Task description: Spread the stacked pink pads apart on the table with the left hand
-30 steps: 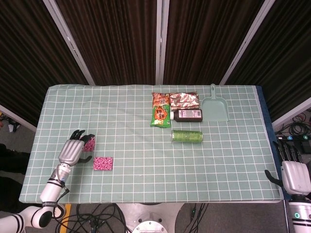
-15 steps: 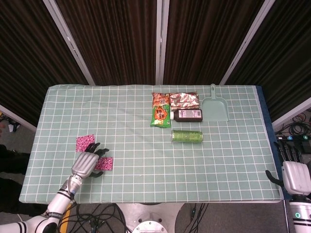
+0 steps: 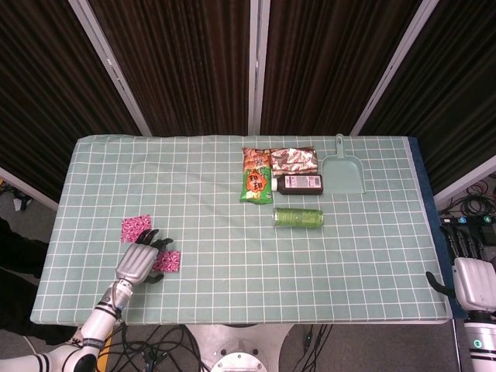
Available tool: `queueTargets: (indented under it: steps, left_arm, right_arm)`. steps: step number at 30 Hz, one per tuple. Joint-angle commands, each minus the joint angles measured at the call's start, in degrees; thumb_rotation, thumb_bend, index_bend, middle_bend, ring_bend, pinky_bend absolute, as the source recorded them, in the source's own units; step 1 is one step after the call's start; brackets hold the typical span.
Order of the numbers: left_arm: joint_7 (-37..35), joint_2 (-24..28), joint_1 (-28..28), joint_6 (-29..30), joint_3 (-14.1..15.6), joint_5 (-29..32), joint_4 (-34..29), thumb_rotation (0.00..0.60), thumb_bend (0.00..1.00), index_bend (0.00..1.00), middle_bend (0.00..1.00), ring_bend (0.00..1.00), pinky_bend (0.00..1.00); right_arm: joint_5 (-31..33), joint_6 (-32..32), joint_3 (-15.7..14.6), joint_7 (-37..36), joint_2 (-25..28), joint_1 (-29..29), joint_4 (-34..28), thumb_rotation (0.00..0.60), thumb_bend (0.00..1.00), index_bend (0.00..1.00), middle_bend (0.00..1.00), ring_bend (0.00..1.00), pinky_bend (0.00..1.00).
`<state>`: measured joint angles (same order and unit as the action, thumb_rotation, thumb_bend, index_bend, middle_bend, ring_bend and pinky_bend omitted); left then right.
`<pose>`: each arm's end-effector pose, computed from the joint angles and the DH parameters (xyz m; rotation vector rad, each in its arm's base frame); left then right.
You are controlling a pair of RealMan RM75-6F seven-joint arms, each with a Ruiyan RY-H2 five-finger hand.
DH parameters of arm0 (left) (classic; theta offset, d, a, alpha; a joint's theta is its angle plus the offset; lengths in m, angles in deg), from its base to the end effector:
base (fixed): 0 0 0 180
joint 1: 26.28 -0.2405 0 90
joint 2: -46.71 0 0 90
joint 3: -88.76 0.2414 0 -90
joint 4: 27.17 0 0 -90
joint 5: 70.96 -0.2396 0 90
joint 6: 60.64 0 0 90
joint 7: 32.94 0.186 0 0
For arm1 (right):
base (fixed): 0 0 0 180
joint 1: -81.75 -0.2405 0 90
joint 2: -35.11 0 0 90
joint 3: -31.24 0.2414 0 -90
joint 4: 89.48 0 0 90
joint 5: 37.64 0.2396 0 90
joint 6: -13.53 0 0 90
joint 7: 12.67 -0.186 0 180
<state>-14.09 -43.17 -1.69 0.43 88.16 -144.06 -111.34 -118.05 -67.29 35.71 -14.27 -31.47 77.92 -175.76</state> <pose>-0.2271 0.2790 -0.0802 -1.8340 -1.0630 -0.7505 -0.3514 -0.2253 0.1245 1.3088 -0.9631 0.7976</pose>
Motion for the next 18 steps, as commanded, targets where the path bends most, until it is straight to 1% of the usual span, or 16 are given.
queueTargets:
  steps: [1,18]
  left_arm:
    - [-0.33,-0.06,0.0,-0.03,-0.07,0.01,0.08,0.6,0.18,0.17,0.29,0.02,0.06]
    - [-0.68,-0.84,0.73,-1.08,-0.71,0.8,0.94,0.6,0.2,0.18,0.33,0.02,0.06]
  right_arm:
    - [-0.02,0.02,-0.02,0.12,-0.05,-0.02,-0.03,0.6,0.17,0.0,0.0,0.0,0.0]
    - [0.45,0.07,0.06,0.94,0.32,0.12,-0.7,0.6,0.17,0.0,0.0,0.0,0.0]
